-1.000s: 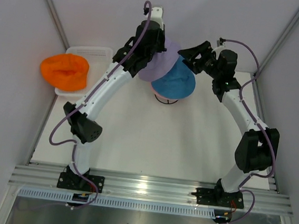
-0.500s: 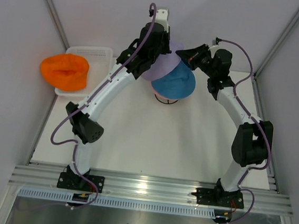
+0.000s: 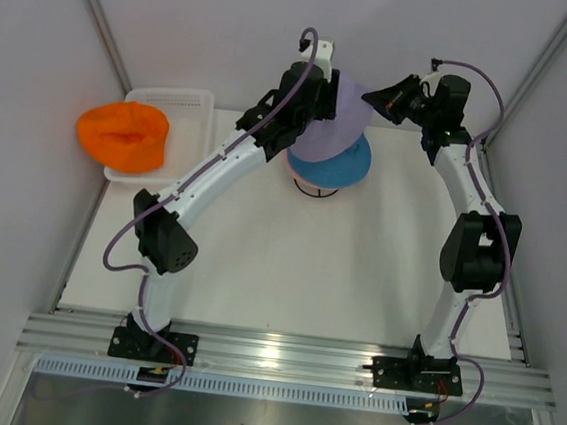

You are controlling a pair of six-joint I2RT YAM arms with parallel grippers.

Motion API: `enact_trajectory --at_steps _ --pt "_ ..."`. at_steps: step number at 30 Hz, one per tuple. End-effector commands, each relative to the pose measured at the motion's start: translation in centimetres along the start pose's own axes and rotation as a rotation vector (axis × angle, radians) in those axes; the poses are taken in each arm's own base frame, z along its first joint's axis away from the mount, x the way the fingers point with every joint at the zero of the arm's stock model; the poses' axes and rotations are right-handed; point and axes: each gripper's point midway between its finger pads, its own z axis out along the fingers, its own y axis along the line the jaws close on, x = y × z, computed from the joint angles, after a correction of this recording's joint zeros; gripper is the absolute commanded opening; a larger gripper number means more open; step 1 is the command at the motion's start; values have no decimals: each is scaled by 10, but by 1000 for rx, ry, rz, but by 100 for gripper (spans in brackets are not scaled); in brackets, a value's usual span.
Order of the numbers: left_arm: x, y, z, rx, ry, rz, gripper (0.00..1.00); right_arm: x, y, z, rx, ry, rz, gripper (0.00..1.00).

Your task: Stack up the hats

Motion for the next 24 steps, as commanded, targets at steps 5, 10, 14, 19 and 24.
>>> enact_trajectory --at_steps 5,10,14,19,24 --pt "-26 -3 -18 -9 -59 -32 89 18 -41 -5 29 112 11 0" --pt "-29 35 -39 -159 -54 -123 99 37 -67 -13 91 154 -2 0" --pt "-7 61 -54 -186 20 -308 95 51 -81 -21 106 188 -20 0" --pt "42 84 -60 -153 77 -562 87 70 -90 -29 45 187 -101 0" --pt "63 100 -46 -89 90 -753 87 78 -122 -35 81 128 -46 0"
